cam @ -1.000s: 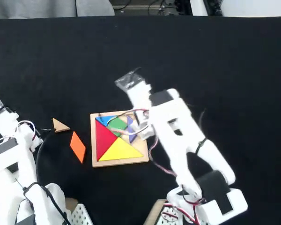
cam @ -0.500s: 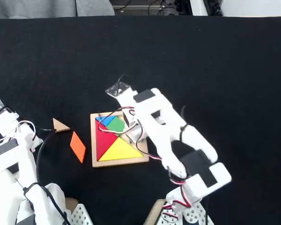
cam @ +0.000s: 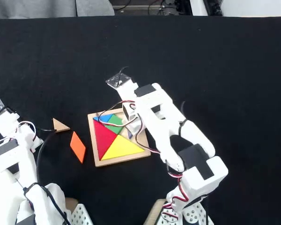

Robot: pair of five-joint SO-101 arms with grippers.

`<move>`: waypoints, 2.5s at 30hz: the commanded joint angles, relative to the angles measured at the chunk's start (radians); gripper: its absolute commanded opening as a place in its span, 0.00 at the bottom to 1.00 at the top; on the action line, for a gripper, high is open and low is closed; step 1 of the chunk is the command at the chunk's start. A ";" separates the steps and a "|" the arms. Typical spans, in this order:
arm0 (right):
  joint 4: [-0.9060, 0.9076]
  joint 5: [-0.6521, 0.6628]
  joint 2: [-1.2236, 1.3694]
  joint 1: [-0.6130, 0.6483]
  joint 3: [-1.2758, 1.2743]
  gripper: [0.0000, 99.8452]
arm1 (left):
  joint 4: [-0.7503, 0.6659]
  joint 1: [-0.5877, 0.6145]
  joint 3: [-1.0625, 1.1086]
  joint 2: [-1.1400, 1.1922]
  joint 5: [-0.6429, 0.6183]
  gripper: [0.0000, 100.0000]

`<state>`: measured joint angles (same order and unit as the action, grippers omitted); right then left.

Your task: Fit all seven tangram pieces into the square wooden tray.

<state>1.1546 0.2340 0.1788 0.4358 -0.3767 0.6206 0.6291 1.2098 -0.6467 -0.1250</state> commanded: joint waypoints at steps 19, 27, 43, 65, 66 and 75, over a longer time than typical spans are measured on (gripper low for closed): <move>-0.087 -0.003 0.025 -0.057 0.119 0.01 | -0.014 0.001 -0.001 -0.018 0.006 0.03; -0.106 -0.003 0.021 -0.057 0.156 0.01 | -0.014 0.001 -0.001 -0.018 0.006 0.03; -0.038 0.038 0.004 -0.126 0.091 0.01 | -0.014 0.001 -0.001 -0.018 0.006 0.03; 0.014 -0.017 -0.022 -0.100 0.202 0.01 | -0.014 0.001 -0.001 -0.018 0.008 0.03; 0.026 -0.014 -0.027 -0.106 0.193 0.01 | -0.014 0.001 -0.001 -0.018 0.008 0.03; 0.038 -0.017 0.137 -0.089 0.263 0.01 | -0.014 0.001 -0.001 -0.018 0.008 0.03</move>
<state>1.1822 0.2263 0.2677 0.3130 -0.2002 0.6206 0.6291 1.2129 -0.6467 -0.1250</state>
